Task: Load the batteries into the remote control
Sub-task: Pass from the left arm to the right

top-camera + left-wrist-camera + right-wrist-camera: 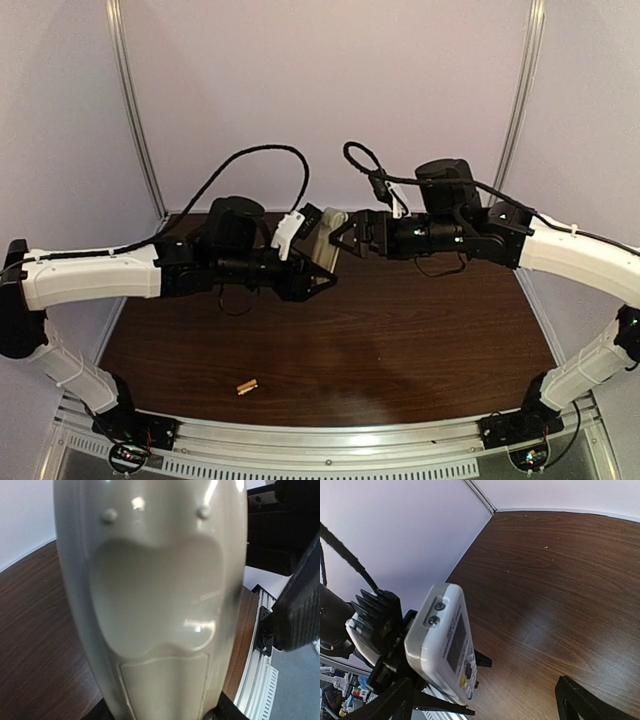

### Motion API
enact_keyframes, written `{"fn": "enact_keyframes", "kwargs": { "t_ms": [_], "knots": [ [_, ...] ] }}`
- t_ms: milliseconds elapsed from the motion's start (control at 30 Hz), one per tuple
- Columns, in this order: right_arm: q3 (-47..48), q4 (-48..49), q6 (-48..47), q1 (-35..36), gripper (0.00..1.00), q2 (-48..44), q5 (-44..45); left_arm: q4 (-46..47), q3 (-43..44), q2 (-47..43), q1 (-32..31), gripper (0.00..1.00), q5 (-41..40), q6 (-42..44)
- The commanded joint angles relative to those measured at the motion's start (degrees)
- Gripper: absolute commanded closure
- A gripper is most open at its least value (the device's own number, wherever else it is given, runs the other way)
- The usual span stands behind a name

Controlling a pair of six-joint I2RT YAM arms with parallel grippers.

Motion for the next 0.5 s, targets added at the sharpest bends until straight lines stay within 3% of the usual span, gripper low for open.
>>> {"fn": "enact_keyframes", "kwargs": {
  "t_ms": [0,167,333,467],
  "knots": [
    [0.98,3.42,0.84,0.46,0.01,-1.16,-0.13,0.75,2.39,1.20,-1.30,0.76,-2.37,1.48],
    [1.01,3.31,2.08,0.36,0.14,-0.54,1.85,-0.32,4.00,2.75,-2.91,0.76,-4.69,1.89],
    [1.80,3.50,3.43,0.34,0.39,0.87,2.12,-1.67,5.57,3.79,-4.02,0.77,-7.19,2.13],
    [1.56,4.36,4.45,0.27,0.49,1.01,2.72,-2.20,6.07,4.05,-4.54,0.77,-8.69,2.28]
  ]
}}
